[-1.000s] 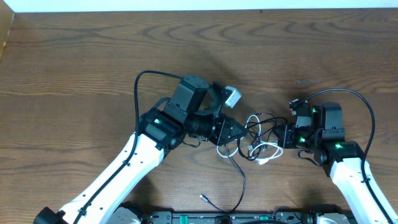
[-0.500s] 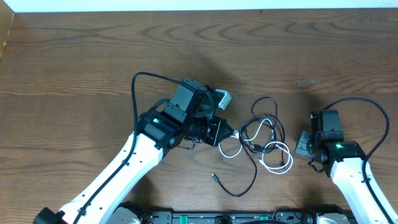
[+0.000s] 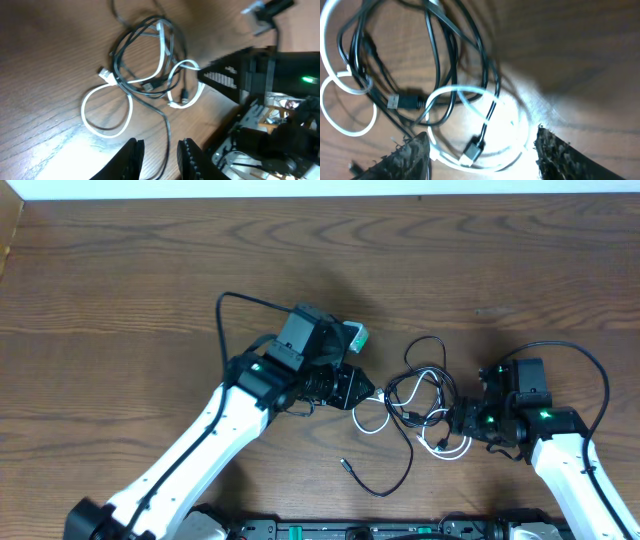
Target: Untangle cables
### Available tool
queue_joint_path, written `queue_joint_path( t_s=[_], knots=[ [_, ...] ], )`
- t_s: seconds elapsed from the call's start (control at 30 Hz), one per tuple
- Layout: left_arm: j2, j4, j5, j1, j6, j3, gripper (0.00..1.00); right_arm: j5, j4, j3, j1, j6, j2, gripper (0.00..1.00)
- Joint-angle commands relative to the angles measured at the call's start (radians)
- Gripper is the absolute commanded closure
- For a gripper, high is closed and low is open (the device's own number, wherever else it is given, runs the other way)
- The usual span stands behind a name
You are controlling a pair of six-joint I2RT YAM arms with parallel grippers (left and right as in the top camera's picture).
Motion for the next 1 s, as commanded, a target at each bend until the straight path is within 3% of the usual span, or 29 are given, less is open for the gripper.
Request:
queue_joint_path(
  t_s=[0.0,0.47,0.57,0.67,0.83,0.97],
  knots=[
    [0.052,-0.002,-0.019,0.002,0.016,0.006,0.69,-0.023,-0.017,0.005,-0.002,-0.025,0.0,0.36],
    [0.287,0.163,-0.015,0.0,-0.04,0.006,0.59,0.025,0.081,-0.098,-0.002,-0.021,0.0,0.43],
    [0.327,0.214,-0.015,-0.006,-0.04,0.006,0.58,0.023,0.103,-0.116,-0.002,-0.018,0.0,0.49],
    [0.368,0.271,-0.016,-0.018,-0.04,0.006,0.51,0.023,0.112,-0.127,-0.002,-0.005,0.0,0.56],
    [0.427,0.397,-0.031,-0.036,-0.04,0.006,0.39,0.023,0.117,-0.129,-0.002,-0.005,0.0,0.59],
    [0.457,0.453,-0.14,-0.048,-0.04,0.006,0.32,0.023,0.117,-0.129,-0.002,-0.005,0.0,0.57]
  ],
)
